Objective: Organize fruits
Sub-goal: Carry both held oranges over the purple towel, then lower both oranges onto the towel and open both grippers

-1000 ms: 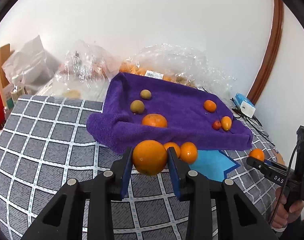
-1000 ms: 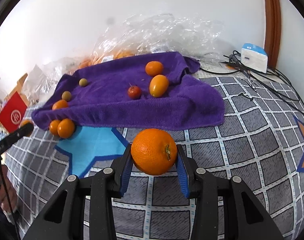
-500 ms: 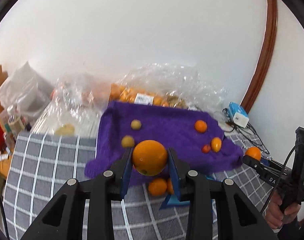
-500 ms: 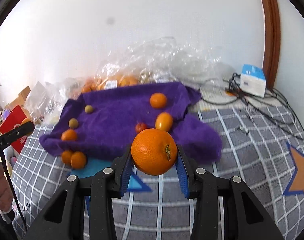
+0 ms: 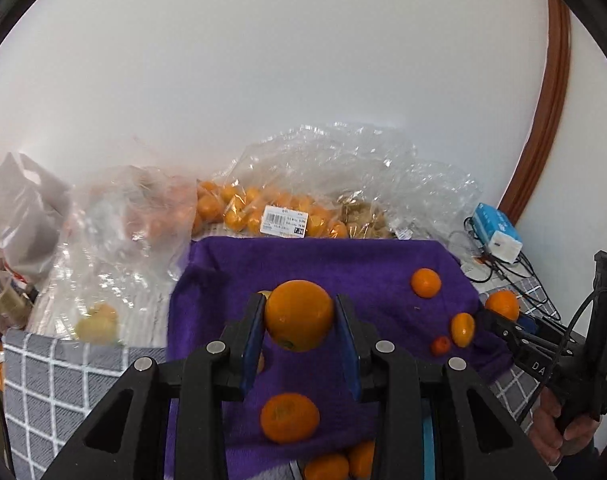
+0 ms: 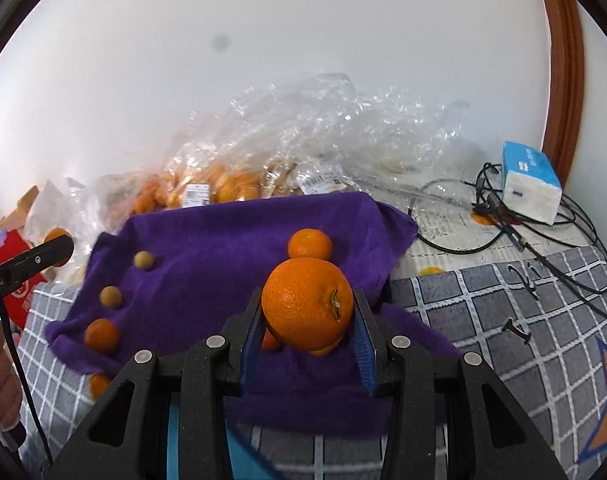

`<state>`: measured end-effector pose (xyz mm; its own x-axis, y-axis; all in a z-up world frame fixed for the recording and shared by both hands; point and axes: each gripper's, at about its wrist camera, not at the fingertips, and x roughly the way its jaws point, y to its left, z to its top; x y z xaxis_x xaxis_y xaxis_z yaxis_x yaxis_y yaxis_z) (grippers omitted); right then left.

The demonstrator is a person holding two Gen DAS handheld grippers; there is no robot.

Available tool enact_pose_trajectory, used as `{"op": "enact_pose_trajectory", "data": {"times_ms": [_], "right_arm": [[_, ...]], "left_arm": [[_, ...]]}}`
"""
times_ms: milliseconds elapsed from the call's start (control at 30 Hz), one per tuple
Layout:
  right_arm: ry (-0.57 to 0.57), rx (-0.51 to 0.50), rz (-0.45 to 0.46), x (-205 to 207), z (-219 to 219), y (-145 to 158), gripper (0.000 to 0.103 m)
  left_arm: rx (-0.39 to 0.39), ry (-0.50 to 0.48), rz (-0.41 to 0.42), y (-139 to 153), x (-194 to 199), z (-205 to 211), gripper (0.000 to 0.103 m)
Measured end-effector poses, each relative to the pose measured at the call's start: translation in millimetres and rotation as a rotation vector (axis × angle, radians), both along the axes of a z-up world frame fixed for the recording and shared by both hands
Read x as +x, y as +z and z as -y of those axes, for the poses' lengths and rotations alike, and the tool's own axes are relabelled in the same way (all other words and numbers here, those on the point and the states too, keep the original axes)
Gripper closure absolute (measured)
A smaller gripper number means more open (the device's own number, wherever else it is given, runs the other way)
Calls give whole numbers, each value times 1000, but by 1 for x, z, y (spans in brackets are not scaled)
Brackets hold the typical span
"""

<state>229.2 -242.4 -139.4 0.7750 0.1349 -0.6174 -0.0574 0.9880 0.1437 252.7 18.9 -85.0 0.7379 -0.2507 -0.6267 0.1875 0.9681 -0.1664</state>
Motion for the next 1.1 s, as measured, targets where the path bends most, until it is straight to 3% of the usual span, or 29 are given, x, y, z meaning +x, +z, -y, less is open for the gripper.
{"op": "enact_pose_trajectory", "data": {"times_ms": [200,400,733,1100], "right_arm": [[-7,-26,-39,20,-4,-20,63],[3,-47,-42,25,-7,-20,63],[25,-124,-37,22,-25,-20,62],[28,-202,-35,20,-29,-24,61]], "left_arm": [[32,-26,-35,-23,19,9,71],[28,-34,-81,-44,28,10,71],[-7,-32,-140,-56,38,3,71],[8,-43,-164,-63,41,7,70]]}}
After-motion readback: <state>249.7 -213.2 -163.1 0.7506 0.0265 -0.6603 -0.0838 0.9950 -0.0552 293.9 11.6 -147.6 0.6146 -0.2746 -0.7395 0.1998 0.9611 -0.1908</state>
